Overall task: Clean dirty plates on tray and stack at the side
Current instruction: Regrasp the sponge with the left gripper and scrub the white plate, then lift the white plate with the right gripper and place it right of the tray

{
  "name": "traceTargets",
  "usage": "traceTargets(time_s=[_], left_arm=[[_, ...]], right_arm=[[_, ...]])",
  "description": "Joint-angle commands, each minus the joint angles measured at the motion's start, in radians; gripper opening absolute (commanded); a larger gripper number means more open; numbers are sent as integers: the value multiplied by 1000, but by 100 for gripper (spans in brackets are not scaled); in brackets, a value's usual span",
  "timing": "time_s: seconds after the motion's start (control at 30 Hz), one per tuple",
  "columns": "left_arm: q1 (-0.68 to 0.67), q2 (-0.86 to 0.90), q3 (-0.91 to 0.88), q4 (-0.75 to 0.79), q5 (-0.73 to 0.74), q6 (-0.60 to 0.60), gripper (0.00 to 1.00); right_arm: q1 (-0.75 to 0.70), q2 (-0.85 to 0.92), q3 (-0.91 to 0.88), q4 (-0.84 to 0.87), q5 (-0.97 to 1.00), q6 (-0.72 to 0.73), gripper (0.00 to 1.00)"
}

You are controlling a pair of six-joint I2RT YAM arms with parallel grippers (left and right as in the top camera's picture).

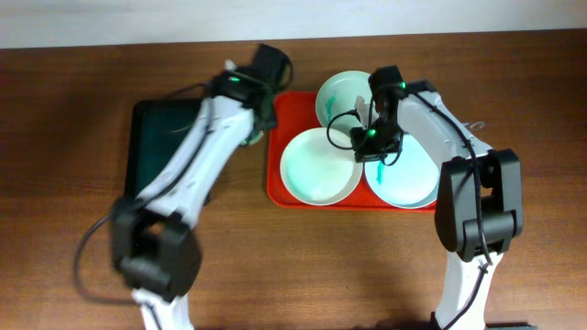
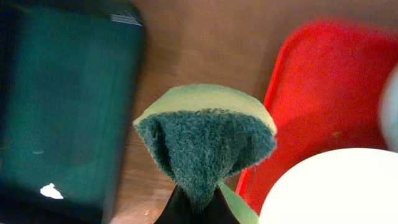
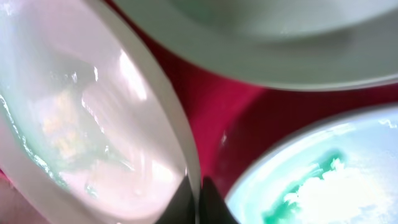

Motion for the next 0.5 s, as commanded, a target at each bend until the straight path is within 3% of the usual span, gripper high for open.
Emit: traceTargets(time_s=[0.0, 0.1, 0.13, 0.23, 0.37, 0.47], left_arm=[[105, -203, 3, -87, 39, 5, 0], [249, -204, 0, -240, 79, 5, 0], [290, -201, -2, -285, 78, 5, 0], [322, -201, -3, -305, 78, 50, 0], [322, -201, -3, -307, 78, 50, 0], [322, -201, -14, -303, 78, 50, 0]], right_arm=[[85, -62, 225, -154, 267, -11, 4], [262, -66, 452, -318, 824, 41, 4], [341, -66, 487, -348, 1077, 41, 4], [498, -66, 491, -350, 1494, 40, 4], [609, -66, 491, -351, 1820, 25, 4], [616, -66, 491, -351, 1791, 5, 4]])
